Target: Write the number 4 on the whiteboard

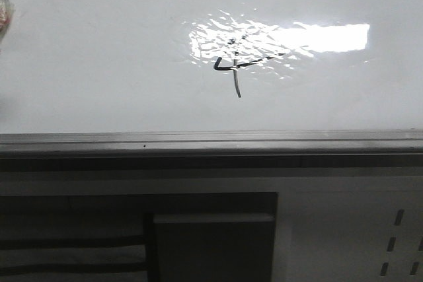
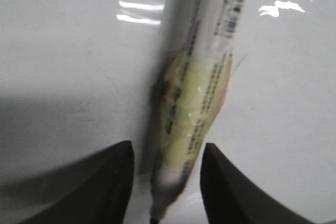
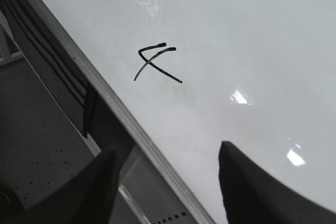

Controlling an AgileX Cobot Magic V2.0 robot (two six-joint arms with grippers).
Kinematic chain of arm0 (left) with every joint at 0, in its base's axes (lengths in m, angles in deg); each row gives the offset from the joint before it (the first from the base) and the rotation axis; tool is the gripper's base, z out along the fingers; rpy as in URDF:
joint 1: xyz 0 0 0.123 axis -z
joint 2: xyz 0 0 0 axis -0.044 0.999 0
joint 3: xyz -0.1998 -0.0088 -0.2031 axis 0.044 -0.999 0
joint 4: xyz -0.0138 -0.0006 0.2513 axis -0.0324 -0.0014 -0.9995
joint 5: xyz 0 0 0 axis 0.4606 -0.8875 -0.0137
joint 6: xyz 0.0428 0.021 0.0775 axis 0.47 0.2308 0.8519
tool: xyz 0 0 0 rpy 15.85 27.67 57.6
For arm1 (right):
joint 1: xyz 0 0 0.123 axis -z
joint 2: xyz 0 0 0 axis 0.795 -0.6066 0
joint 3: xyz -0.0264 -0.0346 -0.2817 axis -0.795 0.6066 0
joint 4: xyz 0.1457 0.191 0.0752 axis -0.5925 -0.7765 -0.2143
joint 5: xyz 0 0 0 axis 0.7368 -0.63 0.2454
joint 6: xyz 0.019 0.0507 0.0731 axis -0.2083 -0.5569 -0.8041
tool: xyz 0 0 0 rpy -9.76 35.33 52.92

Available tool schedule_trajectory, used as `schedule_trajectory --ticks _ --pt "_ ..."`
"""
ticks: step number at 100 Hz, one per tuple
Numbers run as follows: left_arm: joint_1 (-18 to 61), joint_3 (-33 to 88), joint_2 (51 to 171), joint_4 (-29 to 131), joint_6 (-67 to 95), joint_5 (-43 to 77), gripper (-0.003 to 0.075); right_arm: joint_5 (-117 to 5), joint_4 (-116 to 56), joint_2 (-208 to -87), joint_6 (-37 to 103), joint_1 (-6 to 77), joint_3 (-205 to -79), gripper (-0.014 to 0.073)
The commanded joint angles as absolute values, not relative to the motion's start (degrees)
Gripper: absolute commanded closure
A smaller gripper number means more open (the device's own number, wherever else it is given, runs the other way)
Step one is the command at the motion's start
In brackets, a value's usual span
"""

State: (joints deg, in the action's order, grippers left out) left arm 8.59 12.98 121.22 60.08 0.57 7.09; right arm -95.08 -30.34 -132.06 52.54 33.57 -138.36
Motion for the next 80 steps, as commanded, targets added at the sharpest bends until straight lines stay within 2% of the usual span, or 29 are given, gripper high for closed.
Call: schedule_trajectory --ticks 1,17,28,40,50,64,80 --pt "8.45 14.50 119.19 60.92 0.00 9.91 0.0327 -90.91 -32.39 -131.84 52.24 33.90 -139.64 0.0218" --pt "8.45 17.07 113.89 55.91 0.00 4.31 0.0333 -91.12 -31.47 -131.84 44.00 33.90 -140.15 0.0218" --pt "8.45 19.93 108.54 51.09 0.00 -1.89 0.0333 -91.70 -29.95 -131.84 31.40 34.97 -140.15 0.0218" --pt "8.45 20.87 101.15 46.46 0.00 -6.63 0.0333 -94.45 -21.77 -131.84 20.29 36.47 -139.91 0.0222" --pt "8.45 20.19 95.07 44.86 -0.26 -9.84 0.0333 -95.15 -15.93 -131.40 14.10 37.56 -138.67 0.0265" --pt "8.45 14.99 86.64 44.86 -2.44 -7.02 0.0335 -89.46 -15.56 -128.08 13.93 37.70 -133.41 0.0333" --pt "8.45 5.31 79.07 44.86 -4.61 3.98 0.0335 -77.76 -13.17 -121.92 13.93 37.70 -124.95 0.0379"
